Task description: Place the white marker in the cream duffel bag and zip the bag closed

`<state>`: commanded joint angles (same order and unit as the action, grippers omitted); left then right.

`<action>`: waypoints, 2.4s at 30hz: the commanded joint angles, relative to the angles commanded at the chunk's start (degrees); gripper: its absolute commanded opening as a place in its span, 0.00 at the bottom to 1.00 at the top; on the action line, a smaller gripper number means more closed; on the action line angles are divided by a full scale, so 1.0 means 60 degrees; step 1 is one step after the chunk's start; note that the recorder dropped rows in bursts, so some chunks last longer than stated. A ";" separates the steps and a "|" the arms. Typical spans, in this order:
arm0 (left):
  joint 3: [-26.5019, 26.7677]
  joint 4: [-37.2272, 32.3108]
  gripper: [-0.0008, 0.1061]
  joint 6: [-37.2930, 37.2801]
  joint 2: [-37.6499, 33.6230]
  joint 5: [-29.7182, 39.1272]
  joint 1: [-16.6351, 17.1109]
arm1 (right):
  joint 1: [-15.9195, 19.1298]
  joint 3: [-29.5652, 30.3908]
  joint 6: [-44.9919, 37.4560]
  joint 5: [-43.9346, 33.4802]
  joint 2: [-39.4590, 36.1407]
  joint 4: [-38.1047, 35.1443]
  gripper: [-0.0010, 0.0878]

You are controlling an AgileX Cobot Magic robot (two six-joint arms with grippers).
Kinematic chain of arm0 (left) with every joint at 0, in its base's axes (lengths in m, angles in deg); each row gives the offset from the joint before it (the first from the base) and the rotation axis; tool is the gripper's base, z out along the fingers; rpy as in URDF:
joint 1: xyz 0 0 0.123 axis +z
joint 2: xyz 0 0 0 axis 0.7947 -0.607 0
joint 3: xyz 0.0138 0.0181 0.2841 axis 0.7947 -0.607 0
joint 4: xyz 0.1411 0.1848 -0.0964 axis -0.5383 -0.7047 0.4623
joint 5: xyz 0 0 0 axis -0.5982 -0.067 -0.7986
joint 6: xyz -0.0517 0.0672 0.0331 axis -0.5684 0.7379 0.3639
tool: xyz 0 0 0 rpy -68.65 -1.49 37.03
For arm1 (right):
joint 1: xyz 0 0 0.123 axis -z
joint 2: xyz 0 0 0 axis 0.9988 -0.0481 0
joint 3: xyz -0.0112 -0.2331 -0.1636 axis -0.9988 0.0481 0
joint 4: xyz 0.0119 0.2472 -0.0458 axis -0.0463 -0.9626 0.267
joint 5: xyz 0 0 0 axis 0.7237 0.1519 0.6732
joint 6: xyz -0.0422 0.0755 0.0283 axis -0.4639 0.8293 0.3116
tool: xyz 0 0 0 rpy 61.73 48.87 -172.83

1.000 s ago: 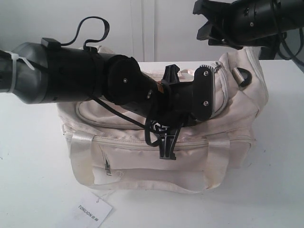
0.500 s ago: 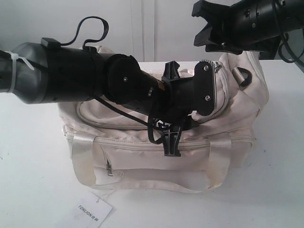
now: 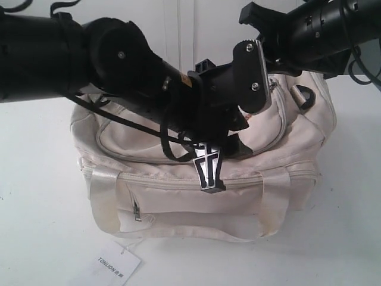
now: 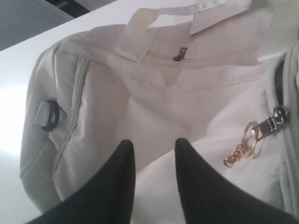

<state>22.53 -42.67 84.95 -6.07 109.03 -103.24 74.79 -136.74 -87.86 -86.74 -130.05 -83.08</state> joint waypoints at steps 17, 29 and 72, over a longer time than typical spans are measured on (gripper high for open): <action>0.0000 -0.0282 0.42 -0.3517 0.0380 0.2670 0.1205 | 0.0000 0.0000 0.0622 -0.0934 0.1028 0.1650 0.34; 0.0000 -0.0397 0.01 -0.4022 0.0439 0.4164 0.1470 | 0.0000 0.0000 0.0982 -0.1854 0.1306 0.2555 0.28; -0.0193 -0.2598 0.01 -0.8728 0.2365 0.7313 0.6153 | 0.0000 0.0000 0.2165 -0.3204 0.1306 0.5650 0.01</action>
<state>21.37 -58.25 32.58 8.12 152.91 -66.33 74.79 -136.74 -74.86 -105.97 -122.21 -49.18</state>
